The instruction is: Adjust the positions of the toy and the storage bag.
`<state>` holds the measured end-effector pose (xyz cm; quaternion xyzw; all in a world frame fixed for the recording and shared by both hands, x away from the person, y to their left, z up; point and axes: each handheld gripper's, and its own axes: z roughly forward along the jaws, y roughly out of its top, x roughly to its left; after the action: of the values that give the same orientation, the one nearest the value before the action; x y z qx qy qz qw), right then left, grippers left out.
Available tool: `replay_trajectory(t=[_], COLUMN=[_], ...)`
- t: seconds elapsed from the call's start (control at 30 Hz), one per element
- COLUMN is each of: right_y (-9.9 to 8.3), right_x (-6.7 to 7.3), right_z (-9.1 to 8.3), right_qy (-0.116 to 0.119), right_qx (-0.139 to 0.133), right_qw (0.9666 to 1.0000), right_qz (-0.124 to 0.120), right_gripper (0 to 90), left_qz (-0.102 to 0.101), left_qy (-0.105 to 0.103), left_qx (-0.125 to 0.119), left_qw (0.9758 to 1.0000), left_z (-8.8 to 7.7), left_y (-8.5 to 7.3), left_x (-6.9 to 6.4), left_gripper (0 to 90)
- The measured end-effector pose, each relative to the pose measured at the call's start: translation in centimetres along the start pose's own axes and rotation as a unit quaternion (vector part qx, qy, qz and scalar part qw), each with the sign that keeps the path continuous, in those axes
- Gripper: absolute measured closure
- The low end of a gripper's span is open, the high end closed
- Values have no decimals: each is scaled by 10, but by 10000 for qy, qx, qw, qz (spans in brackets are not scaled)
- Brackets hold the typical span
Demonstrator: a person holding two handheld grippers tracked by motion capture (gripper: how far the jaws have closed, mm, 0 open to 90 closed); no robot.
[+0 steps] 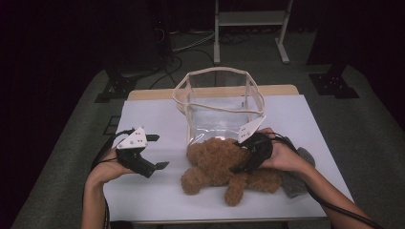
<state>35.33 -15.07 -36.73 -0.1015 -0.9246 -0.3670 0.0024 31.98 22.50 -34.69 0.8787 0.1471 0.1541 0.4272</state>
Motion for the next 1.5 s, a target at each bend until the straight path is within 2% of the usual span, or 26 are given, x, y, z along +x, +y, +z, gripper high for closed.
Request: replay_trajectory(t=[0.4,0.53,0.73,0.83,1.07,1.33,1.5], right_y=[5,8,9,9,9,8,10], right_x=[6,8,8,10,10,11,12], right_z=[8,13,18,21,22,18,10], right_qy=[-96,-161,-135,-137,-168,-274,-235], right_qx=[253,444,619,745,746,586,473], right_qw=[9996,9988,9979,9970,9970,9978,9984], right_qz=[-50,-134,-116,-173,-142,-169,-199], right_gripper=[117,116,134,198,344,466,516], left_qz=[-5,0,8,11,10,8,4], left_qy=[-10,-3,-13,-10,-8,-7,8], left_qx=[8,13,16,20,17,25,26], left_qw=[10000,10000,10000,10000,10000,10000,10000], left_z=[1,0,0,0,0,0,-1], left_y=[0,0,0,0,0,-1,-2], left_x=[-1,0,0,0,-1,0,1], left_gripper=[61,61,61,61,61,61,61])
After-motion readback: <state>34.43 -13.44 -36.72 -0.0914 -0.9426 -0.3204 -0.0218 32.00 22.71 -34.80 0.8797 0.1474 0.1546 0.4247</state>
